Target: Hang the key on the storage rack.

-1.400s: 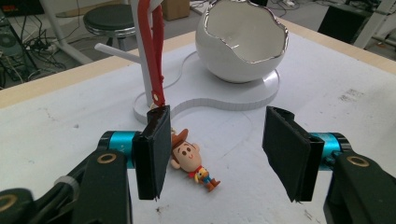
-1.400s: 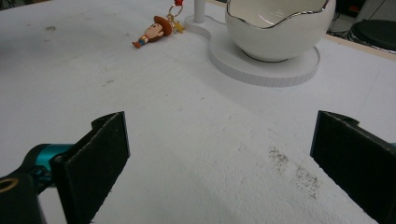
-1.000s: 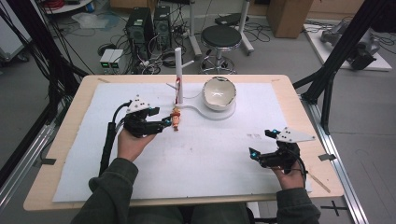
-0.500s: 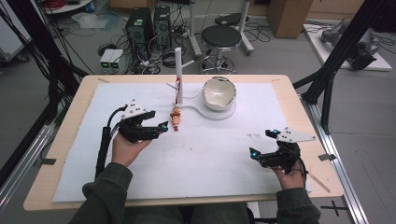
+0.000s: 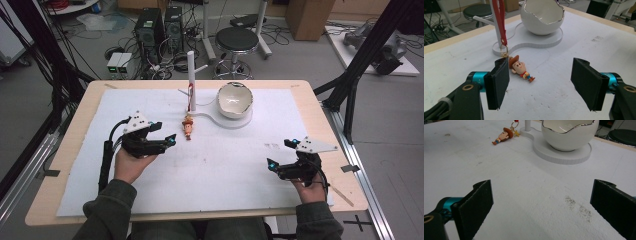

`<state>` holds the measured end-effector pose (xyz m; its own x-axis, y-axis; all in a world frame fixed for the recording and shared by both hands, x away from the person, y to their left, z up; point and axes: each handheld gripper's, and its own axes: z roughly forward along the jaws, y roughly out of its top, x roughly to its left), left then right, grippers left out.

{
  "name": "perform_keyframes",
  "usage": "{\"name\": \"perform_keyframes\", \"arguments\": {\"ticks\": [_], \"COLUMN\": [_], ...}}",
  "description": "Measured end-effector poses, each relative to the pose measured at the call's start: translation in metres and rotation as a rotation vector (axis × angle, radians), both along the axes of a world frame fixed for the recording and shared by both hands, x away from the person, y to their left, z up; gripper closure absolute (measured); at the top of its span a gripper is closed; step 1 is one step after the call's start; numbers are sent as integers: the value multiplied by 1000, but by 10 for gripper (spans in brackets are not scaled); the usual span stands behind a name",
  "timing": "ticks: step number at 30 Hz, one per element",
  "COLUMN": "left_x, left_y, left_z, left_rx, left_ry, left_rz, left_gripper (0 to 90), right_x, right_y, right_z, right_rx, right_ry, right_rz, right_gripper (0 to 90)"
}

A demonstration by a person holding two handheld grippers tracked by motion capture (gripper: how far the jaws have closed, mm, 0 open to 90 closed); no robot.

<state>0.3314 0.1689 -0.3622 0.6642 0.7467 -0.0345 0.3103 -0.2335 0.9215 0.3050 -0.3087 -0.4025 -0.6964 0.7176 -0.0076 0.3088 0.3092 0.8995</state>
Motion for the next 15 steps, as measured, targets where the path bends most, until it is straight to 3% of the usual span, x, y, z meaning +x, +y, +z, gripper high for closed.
{"name": "perform_keyframes", "arguments": {"ticks": [15], "left_x": [-11], "left_y": [5], "left_z": [1], "left_rx": [20], "left_ry": [-8], "left_rz": [-5], "left_gripper": [302], "right_x": [0], "right_y": [0], "right_z": [0], "right_rx": [0], "right_ry": [0], "right_rz": [-2], "right_gripper": [35]}}
